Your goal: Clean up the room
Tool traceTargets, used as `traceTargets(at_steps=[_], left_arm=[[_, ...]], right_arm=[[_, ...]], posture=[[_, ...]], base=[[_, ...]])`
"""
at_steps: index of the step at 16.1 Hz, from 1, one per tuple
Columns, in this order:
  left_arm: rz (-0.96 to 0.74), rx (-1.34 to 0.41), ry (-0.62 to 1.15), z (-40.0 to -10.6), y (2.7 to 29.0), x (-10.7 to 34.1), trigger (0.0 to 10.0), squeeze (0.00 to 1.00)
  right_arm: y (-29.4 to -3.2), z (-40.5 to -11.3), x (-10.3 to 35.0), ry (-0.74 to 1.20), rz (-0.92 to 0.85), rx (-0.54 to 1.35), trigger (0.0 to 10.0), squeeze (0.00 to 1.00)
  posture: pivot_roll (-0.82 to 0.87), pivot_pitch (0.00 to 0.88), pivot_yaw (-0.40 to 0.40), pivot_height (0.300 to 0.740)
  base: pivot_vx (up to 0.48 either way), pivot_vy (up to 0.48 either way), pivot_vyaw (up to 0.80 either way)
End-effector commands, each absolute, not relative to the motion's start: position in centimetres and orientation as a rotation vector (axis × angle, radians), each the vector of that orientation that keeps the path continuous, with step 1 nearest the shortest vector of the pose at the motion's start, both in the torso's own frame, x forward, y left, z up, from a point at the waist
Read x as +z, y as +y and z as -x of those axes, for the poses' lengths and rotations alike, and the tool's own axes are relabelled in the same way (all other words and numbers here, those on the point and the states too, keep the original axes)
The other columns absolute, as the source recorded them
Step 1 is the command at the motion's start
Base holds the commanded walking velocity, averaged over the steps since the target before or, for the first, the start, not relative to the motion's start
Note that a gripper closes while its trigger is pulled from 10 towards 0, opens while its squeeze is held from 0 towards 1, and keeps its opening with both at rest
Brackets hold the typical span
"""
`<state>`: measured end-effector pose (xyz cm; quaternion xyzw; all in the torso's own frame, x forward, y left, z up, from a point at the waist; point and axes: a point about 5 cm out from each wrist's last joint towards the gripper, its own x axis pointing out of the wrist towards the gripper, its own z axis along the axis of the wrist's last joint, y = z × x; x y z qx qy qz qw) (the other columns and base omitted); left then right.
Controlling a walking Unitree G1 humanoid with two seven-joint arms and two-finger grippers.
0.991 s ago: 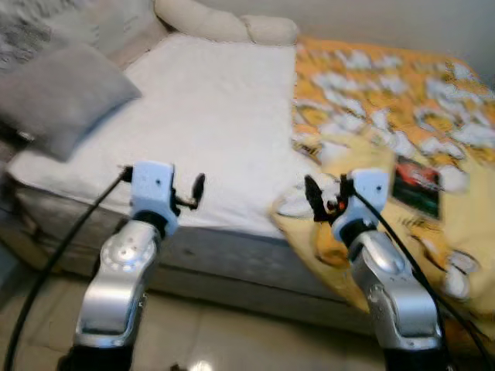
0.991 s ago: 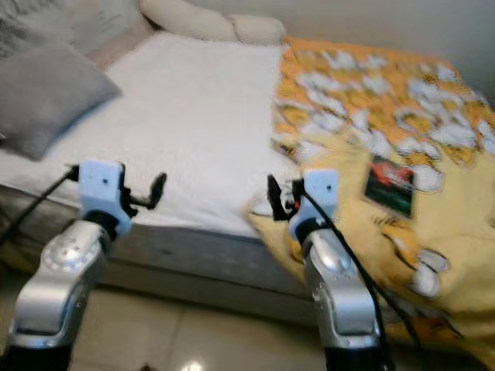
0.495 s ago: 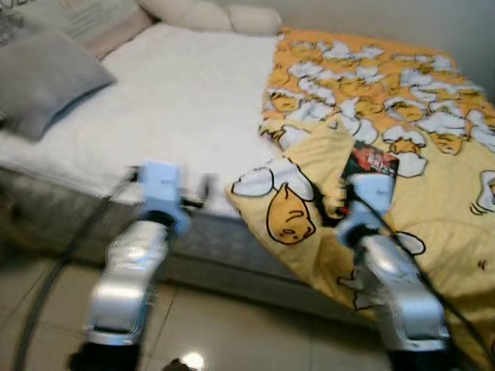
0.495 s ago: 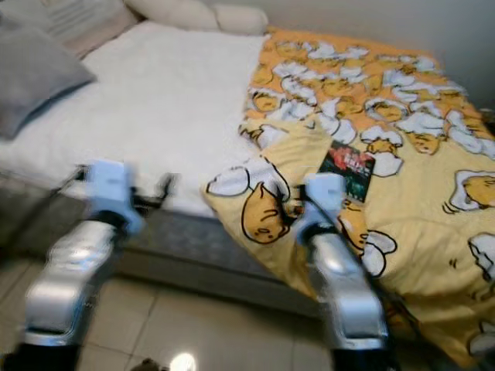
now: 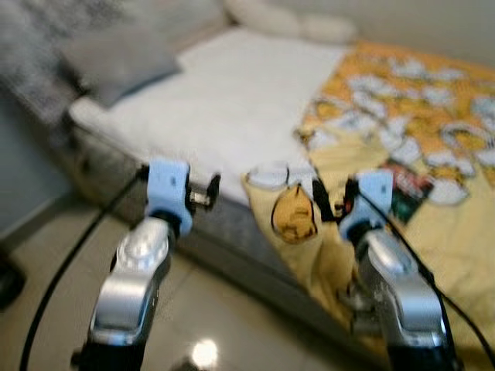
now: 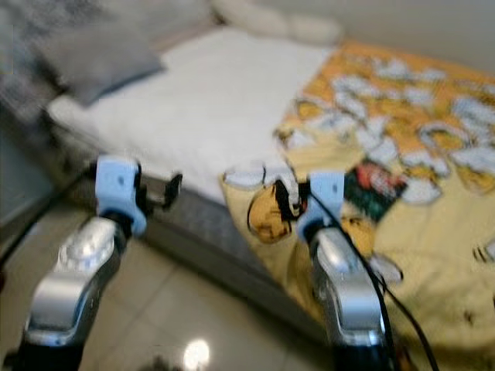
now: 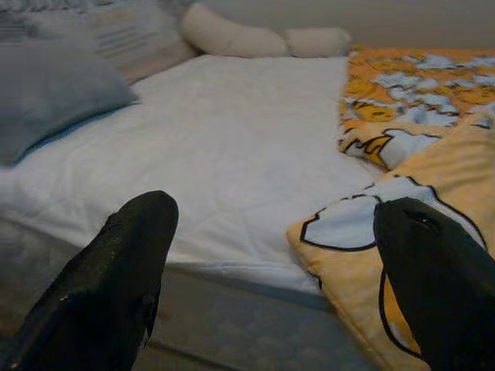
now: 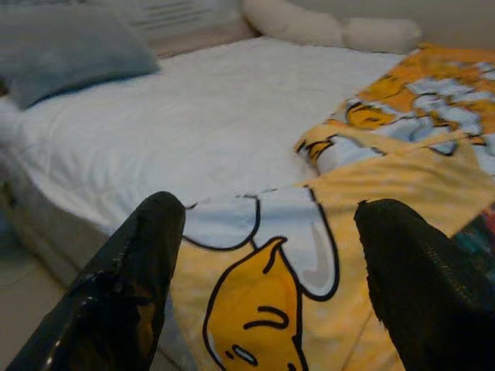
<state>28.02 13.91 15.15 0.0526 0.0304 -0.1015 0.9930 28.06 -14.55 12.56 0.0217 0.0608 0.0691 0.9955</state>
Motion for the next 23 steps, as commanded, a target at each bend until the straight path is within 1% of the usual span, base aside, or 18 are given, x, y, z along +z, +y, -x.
traceTargets(at_steps=[1,3,5,20,23], left_arm=[[-0.114,-0.188,0.066,-28.1,14.3,15.1,10.0,0.81],[-0.112,-0.185,0.067,-28.2,14.4,15.0,10.0,0.8],[-0.112,-0.183,0.068,-28.2,14.4,15.0,10.0,0.81],[-0.117,-0.177,0.075,-28.2,14.7,14.8,10.0,0.8],[-0.106,-0.166,0.076,-28.2,14.9,14.7,10.0,0.79]], right_arm=[[-14.5,-28.2,12.8,0.109,-0.047,0.138,10.0,0.0],[-14.6,-28.2,12.7,0.111,-0.043,0.133,10.0,0.0],[-15.0,-28.0,12.2,0.13,-0.06,0.097,10.0,0.0],[-14.8,-27.7,11.4,0.166,-0.063,0.106,10.0,0.0],[-14.8,-27.7,11.4,0.167,-0.069,0.111,10.0,0.0]], posture=[[-0.04,0.0,-0.034,0.74],[-0.04,0.0,-0.034,0.74],[-0.04,0.0,-0.033,0.74],[-0.04,0.0,-0.031,0.74],[-0.05,0.0,-0.03,0.74]], base=[[0.0,-0.379,0.8],[0.0,-0.381,0.8],[0.0,-0.381,0.0],[0.0,-0.373,0.0],[0.0,-0.101,0.0]])
